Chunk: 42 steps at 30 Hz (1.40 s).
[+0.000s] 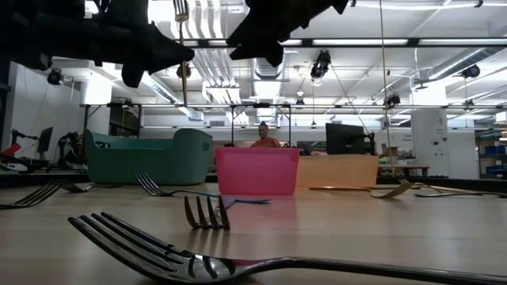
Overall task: Sort silverware by color (type)
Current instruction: Put the golden fork into the red bin
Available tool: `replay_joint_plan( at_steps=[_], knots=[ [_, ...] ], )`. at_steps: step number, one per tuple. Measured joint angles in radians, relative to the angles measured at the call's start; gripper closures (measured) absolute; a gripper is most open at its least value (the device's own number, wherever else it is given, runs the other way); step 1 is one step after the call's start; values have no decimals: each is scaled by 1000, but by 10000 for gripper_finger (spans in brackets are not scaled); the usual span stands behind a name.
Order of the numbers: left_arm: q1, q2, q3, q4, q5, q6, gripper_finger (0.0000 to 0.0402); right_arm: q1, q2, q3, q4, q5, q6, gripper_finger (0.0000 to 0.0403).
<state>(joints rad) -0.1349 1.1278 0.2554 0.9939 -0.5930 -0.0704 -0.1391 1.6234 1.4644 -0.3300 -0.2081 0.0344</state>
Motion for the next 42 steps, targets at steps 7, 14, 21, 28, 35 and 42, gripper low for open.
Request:
replay_joint_plan(
  at_steps=[7,14,21,28,35,42],
  knots=[
    [0,0,0,0,0,1,394,2,0,-80,159,1,13,232],
    [0,0,0,0,0,1,393,3,1,-171,389,1,27,232],
    [0,0,0,0,0,2,393,16,15,-227,581,36,41,232],
    [1,0,0,0,0,2,393,32,15,-239,606,108,34,232],
    [0,0,12,0,33,1,392,47,16,-239,662,107,29,232],
    [0,0,34,-1,87,-14,392,50,17,-239,728,106,7,232]
  ],
)
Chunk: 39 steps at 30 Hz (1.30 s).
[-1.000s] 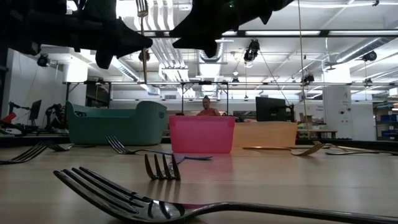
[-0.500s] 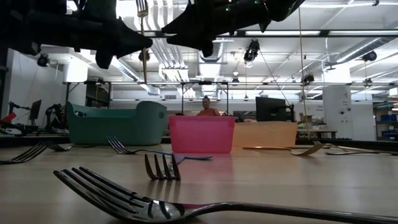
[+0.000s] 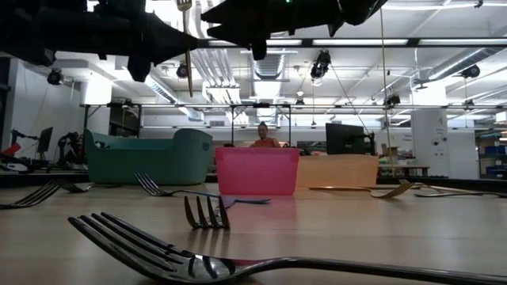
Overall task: Sort silverware by color (type)
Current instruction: Put the golden fork into the red bin
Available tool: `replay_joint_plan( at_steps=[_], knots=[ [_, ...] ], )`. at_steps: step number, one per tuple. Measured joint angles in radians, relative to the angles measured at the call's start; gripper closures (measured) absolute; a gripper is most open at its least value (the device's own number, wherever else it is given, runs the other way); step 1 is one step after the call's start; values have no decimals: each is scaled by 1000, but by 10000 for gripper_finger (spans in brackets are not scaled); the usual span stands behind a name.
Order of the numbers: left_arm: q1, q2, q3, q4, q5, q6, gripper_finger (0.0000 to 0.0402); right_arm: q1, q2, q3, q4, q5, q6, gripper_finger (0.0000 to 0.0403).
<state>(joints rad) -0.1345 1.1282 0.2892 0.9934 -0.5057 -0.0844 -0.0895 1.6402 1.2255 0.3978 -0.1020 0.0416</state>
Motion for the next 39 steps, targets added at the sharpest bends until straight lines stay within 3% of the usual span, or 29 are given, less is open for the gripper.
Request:
replay_joint_plan(
  at_steps=[6,18,24,30,37,39],
  knots=[
    [0,38,21,0,3,-25,392,0,0,0,21,-1,-2,232],
    [0,262,185,0,15,21,392,0,0,0,-12,-3,11,232],
    [0,267,183,-10,9,26,392,7,0,0,-54,-6,12,239],
    [0,245,173,-18,5,20,392,7,0,0,-57,-10,12,285],
    [0,243,173,-33,7,19,391,7,0,2,-57,-10,10,384],
    [0,243,173,-33,7,19,387,7,0,2,-58,-11,15,388]
  ],
)
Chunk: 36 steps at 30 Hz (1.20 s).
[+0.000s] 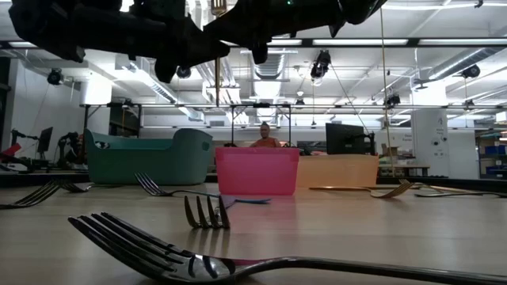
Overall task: Sort silverware by color (type)
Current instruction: Put the golden fork into the red bin
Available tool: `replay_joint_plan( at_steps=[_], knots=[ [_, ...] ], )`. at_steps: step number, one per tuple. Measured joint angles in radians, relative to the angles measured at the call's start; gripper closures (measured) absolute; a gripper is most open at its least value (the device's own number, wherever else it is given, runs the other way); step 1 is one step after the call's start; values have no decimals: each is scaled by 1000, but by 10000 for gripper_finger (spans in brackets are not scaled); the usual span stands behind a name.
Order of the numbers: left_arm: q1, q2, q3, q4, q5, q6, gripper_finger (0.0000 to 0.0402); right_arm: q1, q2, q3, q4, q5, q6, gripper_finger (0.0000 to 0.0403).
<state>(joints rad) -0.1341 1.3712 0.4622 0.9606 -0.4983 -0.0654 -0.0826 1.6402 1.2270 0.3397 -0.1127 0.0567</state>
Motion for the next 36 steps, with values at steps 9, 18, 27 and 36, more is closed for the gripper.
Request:
replay_joint_plan(
  at_steps=[9,18,27,36],
  knots=[
    [0,-3,0,-4,17,-7,340,-9,0,12,-47,0,55,390],
    [0,-122,0,-207,18,77,268,-62,-1,131,-349,1,103,391],
    [0,-340,0,-525,13,245,253,-138,-2,291,-774,-55,175,391],
    [0,-513,-8,-698,210,332,269,-224,21,274,-857,-382,441,391]
  ],
)
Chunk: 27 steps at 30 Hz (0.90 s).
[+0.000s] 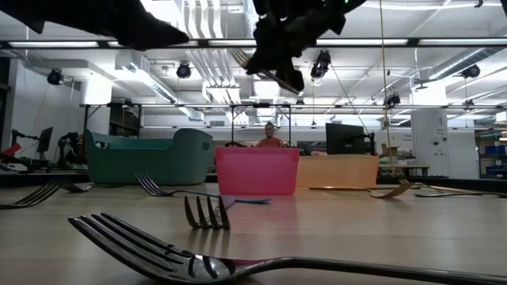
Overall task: Sort silverware by color (type)
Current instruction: Put the golden fork into the red bin
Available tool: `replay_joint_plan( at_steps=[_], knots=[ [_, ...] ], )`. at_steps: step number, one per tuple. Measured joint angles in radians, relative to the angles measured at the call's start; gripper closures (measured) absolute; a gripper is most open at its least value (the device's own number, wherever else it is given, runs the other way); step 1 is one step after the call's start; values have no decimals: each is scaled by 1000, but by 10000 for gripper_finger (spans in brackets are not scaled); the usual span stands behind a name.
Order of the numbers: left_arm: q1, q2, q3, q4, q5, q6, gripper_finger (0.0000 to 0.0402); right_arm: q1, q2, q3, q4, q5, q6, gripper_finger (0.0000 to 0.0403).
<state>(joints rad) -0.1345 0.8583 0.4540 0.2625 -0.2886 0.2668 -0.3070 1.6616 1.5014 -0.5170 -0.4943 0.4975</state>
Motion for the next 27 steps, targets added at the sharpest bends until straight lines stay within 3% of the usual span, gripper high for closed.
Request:
replay_joint_plan(
  at_steps=[3,6,13,22,27],
  knots=[
    [0,-37,-21,23,176,-3,278,-10,28,-1,-35,-50,35,391],
    [0,-71,-42,35,261,3,288,-12,57,-3,-78,-70,72,391],
    [5,-141,-48,27,250,55,317,-21,131,-9,-123,-184,163,391],
    [5,-158,-53,4,243,21,328,-28,196,-12,-112,-187,147,391],
    [5,-159,-53,5,188,14,328,-39,205,-13,-110,-178,143,390]
  ],
)
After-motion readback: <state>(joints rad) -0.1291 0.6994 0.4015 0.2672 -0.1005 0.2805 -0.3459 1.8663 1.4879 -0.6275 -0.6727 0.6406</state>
